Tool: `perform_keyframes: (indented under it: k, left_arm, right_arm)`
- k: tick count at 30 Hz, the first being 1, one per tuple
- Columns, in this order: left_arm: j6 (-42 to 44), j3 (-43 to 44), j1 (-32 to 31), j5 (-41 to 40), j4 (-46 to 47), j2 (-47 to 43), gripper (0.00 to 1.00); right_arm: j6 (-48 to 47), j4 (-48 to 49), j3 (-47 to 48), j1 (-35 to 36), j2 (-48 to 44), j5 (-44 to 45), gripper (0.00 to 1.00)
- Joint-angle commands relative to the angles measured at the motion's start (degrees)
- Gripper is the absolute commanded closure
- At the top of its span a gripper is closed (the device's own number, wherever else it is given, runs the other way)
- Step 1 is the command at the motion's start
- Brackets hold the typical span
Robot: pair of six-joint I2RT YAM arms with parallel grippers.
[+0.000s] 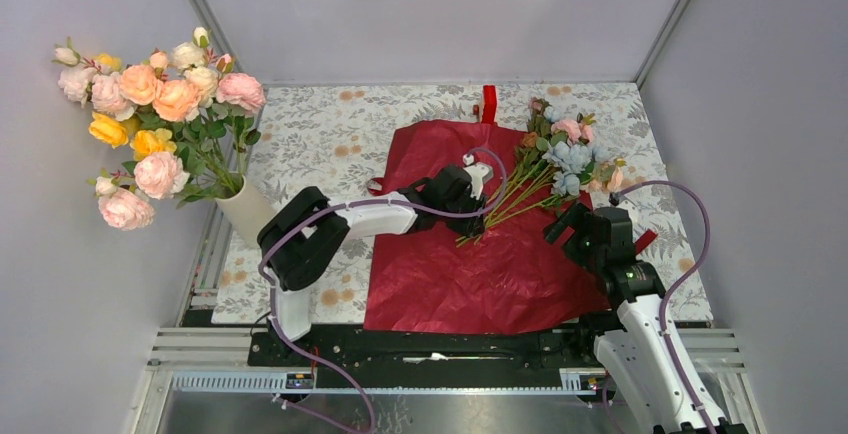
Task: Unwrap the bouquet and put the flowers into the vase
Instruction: Pick up the fake flower from the wrapping paper.
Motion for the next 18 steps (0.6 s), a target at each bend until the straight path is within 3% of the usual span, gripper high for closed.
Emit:
perform_keyframes:
  k: [1,9,15,18]
  left_arm:
    - [1.17,3.05,-0.27,-1.79,1.96,1.63,0.69]
    - [1.18,3.27,-0.34,-3.69,1.8,2.66,0.74]
    - [1.28,3.77,-0.46,-3.12,1.85,3.04,0.86]
    - [1.38,3.86,-0.45,-2.21,1.97,2.51,0.98]
  right_arm:
    - [0.08,0.85,-0.04,-0.3,-0.55,-0.75,0.06]
    - [-0.08,0.67,-0.11,-0.3,-0.98,-0.87,0.06]
    - [-0.12,0.62,-0.21,-0.29,-1.23,-1.01,0.06]
    - [-0.19,0.05,0.12,-0.3,-1.28,-0.72,0.06]
